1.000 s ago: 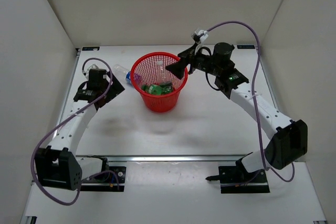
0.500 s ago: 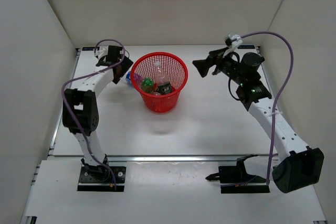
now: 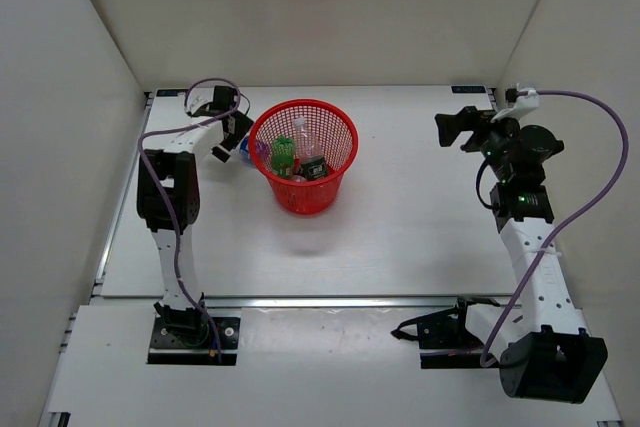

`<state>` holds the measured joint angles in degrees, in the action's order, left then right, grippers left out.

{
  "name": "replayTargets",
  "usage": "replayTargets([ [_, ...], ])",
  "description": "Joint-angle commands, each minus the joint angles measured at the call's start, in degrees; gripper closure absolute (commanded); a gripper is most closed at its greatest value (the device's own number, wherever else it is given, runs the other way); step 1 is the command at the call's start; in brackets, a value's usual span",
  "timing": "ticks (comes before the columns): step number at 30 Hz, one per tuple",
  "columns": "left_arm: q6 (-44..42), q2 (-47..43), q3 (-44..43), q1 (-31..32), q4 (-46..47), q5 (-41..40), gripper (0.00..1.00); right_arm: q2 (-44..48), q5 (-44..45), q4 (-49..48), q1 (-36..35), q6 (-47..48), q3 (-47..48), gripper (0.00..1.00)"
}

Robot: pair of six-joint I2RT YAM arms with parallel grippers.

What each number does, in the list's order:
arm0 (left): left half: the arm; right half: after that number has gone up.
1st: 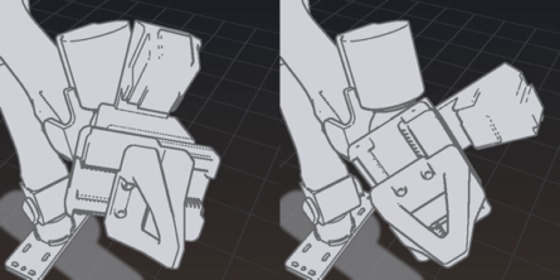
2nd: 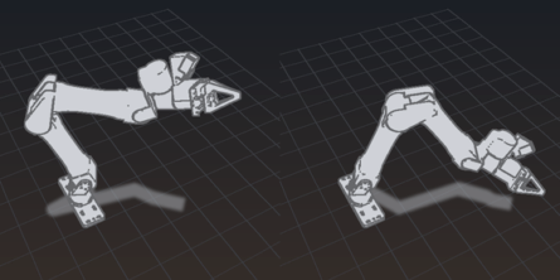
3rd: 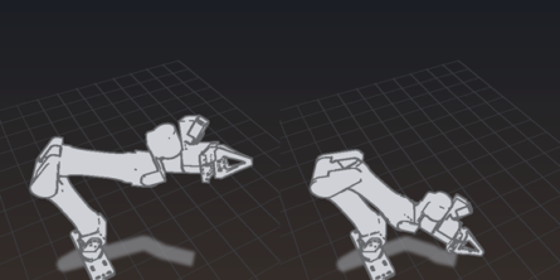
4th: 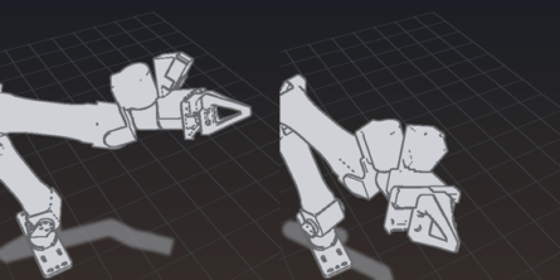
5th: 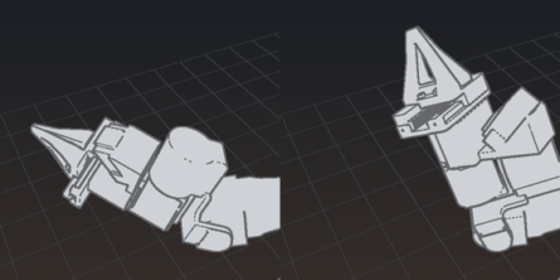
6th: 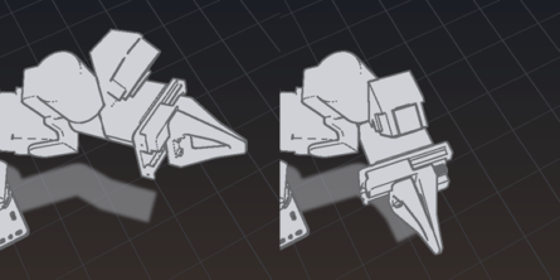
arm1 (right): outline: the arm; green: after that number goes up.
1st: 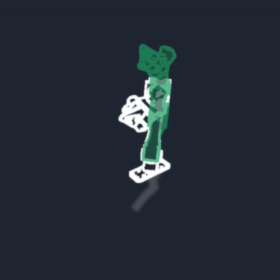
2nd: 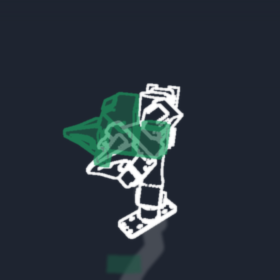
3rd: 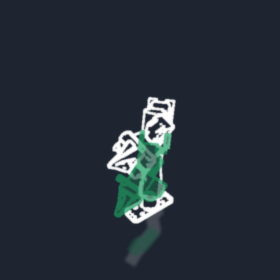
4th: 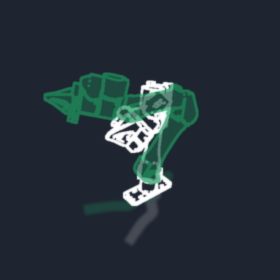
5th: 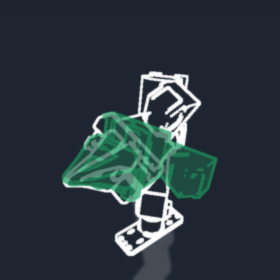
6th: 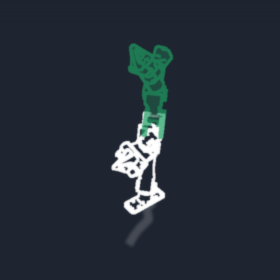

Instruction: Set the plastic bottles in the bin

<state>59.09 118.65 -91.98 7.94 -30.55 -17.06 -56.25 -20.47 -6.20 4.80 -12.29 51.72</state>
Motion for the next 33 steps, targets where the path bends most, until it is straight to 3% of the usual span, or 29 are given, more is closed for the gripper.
replayTargets([
  [1, 1.2, 3.4, -3.0, -0.4, -2.2, 1.2, 0.01, 1.0, 2.2, -0.9, 0.1, -0.1, -0.1, 0.04],
  [2, 1.0, 4.6, -4.5, -0.3, -2.8, 2.1, 0.01, 1.2, 2.3, -0.8, -0.3, 0.1, -0.5, 0.05],
  [5, 0.0, 6.4, -7.0, -0.4, -3.6, 2.7, 0.12, 1.8, 3.6, -0.4, -0.5, 0.6, -0.8, 0.04],
  [6, -0.2, 6.5, -7.3, 0.0, -3.9, 2.6, 0.25, 1.6, 3.5, -0.1, -0.1, 0.4, -1.2, 0.05],
  [9, -0.8, 3.7, -6.2, -0.8, -3.9, 2.5, 0.50, 2.8, 3.8, 0.3, 0.1, 0.4, -1.0, 0.05],
  [11, -1.5, -0.1, -4.1, -1.2, -2.3, 1.4, 0.59, 3.7, 3.8, 0.7, -0.3, 0.6, -1.4, 0.04],
  [17, -7.3, -15.5, -4.9, -2.1, -0.8, -6.7, 0.57, 7.3, 3.5, 1.9, -0.9, 1.3, -2.1, 0.05],
  [20, -12.2, -23.3, -7.9, 1.4, 0.6, -15.1, 0.56, 9.1, 3.2, 2.6, -1.5, 2.4, -3.1, 0.05],
  [22, -16.4, -25.6, -9.0, 5.5, 5.3, -19.0, 0.58, 10.1, 2.9, 2.9, -1.7, 2.5, -4.2, 0.05],
  [26, -28.6, -27.2, -10.4, 15.5, 10.4, -22.7, 0.51, 12.4, 2.3, 3.0, -1.4, 2.2, -6.3, 0.04],
  [29, -31.2, -26.1, -12.9, 22.6, 7.4, -24.3, 0.47, 13.8, 1.4, 4.0, -0.9, 2.1, -7.1, 0.04],
  [33, -29.0, -28.3, -7.0, 25.9, 5.2, -23.7, 0.39, 15.3, 2.0, 4.9, -0.1, 2.8, -8.4, 0.05],
])
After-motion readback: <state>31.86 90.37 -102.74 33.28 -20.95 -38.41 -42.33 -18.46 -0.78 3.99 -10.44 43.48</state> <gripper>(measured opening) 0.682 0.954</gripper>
